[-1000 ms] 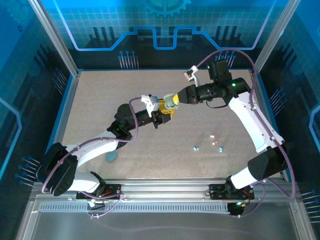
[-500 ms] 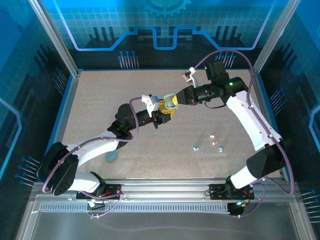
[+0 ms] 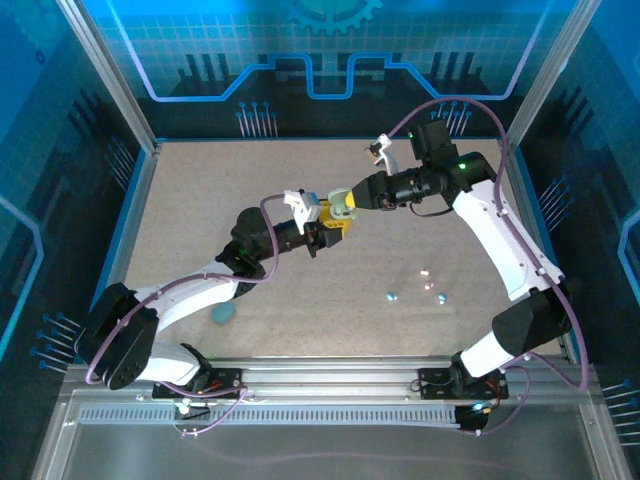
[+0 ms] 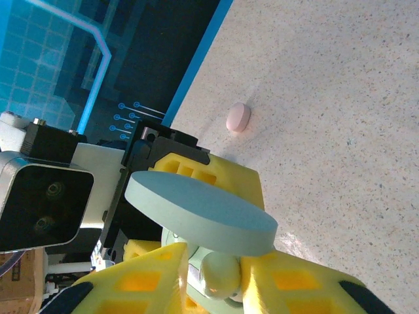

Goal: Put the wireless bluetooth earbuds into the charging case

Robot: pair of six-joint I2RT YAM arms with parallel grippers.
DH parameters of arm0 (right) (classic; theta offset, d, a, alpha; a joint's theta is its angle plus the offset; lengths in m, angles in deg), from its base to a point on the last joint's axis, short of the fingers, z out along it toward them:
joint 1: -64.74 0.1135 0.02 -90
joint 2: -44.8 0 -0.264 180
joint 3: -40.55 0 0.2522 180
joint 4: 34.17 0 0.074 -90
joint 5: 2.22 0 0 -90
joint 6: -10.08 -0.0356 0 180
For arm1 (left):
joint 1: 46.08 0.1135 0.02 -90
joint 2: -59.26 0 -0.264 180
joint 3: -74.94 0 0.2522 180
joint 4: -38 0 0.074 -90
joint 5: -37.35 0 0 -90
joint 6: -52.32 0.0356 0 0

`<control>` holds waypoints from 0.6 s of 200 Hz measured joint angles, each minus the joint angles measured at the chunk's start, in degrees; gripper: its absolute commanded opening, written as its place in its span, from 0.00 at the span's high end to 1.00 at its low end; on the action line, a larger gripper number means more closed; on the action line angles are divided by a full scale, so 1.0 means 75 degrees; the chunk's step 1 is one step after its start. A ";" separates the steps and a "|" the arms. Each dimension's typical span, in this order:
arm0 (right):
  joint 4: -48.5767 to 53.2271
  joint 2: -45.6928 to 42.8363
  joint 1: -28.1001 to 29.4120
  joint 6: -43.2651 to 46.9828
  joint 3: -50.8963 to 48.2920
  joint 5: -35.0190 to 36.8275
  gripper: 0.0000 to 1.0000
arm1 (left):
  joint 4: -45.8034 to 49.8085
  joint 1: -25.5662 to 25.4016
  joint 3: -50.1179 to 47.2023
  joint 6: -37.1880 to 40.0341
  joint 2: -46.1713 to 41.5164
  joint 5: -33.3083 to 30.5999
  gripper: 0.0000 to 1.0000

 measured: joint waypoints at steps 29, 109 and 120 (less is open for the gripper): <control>0.0023 0.0000 0.0000 -0.0003 0.0050 0.0044 0.67 | -0.0006 0.0000 0.0000 0.0000 0.0000 -0.0003 0.64; 0.0061 -0.0079 0.0015 -0.0006 0.0114 0.0440 0.57 | -0.0076 -0.0003 0.0000 0.0000 0.0000 0.0015 0.64; 0.0058 -0.0134 0.0012 -0.0006 0.0114 0.0510 0.57 | -0.0090 -0.0003 0.0000 0.0000 0.0000 0.0026 0.64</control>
